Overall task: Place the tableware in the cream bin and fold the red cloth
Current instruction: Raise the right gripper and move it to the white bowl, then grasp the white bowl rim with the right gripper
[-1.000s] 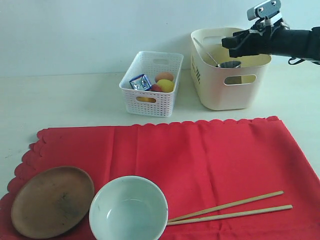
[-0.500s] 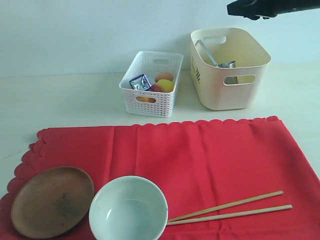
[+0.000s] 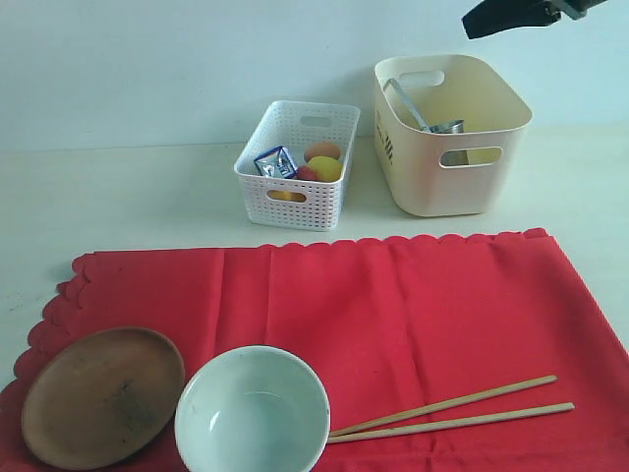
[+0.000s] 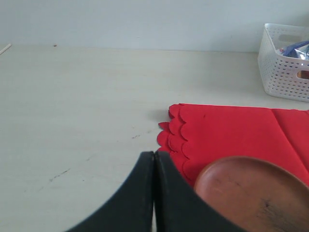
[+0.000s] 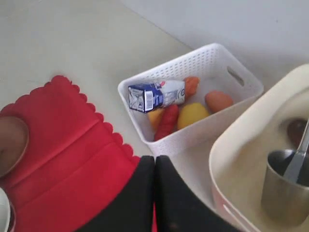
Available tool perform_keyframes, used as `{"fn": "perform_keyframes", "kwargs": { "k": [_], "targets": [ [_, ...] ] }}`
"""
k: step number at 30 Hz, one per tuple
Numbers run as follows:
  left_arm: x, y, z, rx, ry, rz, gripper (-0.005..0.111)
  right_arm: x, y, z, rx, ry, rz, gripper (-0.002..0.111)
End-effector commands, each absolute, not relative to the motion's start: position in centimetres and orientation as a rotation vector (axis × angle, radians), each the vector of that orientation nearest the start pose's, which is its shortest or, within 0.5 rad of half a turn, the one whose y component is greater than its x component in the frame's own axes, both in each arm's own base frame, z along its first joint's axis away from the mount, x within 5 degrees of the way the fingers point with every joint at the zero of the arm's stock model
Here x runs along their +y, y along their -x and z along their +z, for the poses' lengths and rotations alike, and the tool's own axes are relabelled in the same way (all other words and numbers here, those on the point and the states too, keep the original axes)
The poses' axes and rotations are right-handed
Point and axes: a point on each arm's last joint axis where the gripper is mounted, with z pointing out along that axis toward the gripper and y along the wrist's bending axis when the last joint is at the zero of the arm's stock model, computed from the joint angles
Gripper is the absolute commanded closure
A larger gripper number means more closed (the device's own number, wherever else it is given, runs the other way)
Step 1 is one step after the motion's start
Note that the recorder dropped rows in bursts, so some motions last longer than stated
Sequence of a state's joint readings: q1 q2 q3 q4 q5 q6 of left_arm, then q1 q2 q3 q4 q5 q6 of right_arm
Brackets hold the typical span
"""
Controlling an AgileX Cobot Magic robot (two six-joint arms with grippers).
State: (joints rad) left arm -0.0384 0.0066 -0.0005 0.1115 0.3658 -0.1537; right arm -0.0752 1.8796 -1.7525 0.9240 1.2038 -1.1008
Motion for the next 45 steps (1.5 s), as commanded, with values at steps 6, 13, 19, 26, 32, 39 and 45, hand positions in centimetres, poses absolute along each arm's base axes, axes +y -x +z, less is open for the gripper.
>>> {"fn": "perform_keyframes", "kwargs": {
  "k": [6,13,19,26,32,39,45],
  "targets": [
    [0.2,-5.3,18.1,1.837,0.043,-0.024,0.107,4.3,-38.0,34.0,2.29,0.845,0.701,0.108],
    [0.2,-5.3,18.1,1.837,0.043,-0.024,0.107,6.6,-35.3,32.5,2.309,0.917,0.717,0.108],
    [0.2,-5.3,18.1,1.837,0.043,-0.024,0.107,9.4,-33.4,31.0,2.309,1.022,0.715,0.108],
    [0.2,-5.3,18.1,1.837,0.043,-0.024,0.107,13.5,-31.4,29.6,2.272,1.168,0.669,0.108],
    [0.2,-5.3,18.1,1.837,0.043,-0.024,0.107,16.9,-29.8,28.4,2.267,1.293,0.714,0.108],
    [0.2,-5.3,18.1,1.837,0.043,-0.024,0.107,20.2,-28.3,26.4,2.277,1.502,0.67,0.108],
    [0.2,-5.3,18.1,1.837,0.043,-0.024,0.107,22.5,-27.5,23.4,2.341,1.623,0.689,0.099]
  ]
}}
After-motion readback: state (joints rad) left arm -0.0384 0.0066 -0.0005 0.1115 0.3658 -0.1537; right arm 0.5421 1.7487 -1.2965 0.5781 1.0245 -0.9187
